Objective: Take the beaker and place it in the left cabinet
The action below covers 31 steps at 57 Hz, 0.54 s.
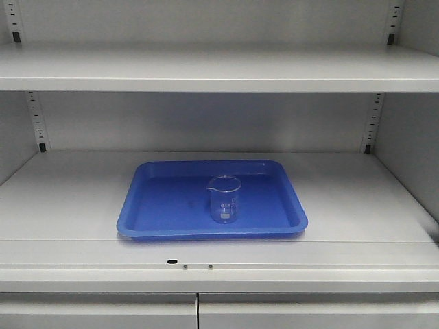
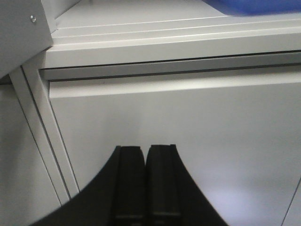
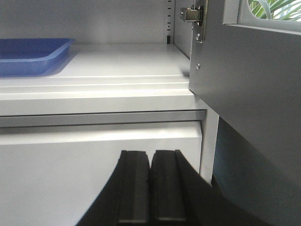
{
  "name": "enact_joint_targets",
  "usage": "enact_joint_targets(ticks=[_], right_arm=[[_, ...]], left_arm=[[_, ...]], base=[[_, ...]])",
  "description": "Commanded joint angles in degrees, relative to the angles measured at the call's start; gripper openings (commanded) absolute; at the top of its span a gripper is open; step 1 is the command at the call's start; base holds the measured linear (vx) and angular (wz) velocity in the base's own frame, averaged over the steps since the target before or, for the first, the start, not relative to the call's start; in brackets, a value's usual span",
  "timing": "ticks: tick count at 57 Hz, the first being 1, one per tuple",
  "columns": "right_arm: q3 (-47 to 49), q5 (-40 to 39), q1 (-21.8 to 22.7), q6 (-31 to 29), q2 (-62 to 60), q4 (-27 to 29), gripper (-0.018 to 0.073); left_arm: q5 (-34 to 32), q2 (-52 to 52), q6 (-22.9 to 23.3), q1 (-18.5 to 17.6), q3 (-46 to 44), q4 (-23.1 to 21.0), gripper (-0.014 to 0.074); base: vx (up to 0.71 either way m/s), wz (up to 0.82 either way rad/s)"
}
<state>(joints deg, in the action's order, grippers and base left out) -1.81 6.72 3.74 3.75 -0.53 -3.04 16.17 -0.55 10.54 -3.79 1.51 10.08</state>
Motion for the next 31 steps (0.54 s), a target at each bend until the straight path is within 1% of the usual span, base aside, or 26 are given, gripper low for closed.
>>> enact_joint_targets(ticks=[1,31], right_arm=[[-0.18,-4.86,0.31,-0.32,-0.77,-0.46,-0.0007],[-0.18,-4.86,0.31,-0.32,-0.77,-0.46,-0.0007]], left_arm=[[-4.79,-1.0,0.2,-0.42,-0.54,-0.11,0.0004],[-4.79,-1.0,0.2,-0.42,-0.54,-0.11,0.0004]], base=[[0.0,0.0],[0.0,0.0]])
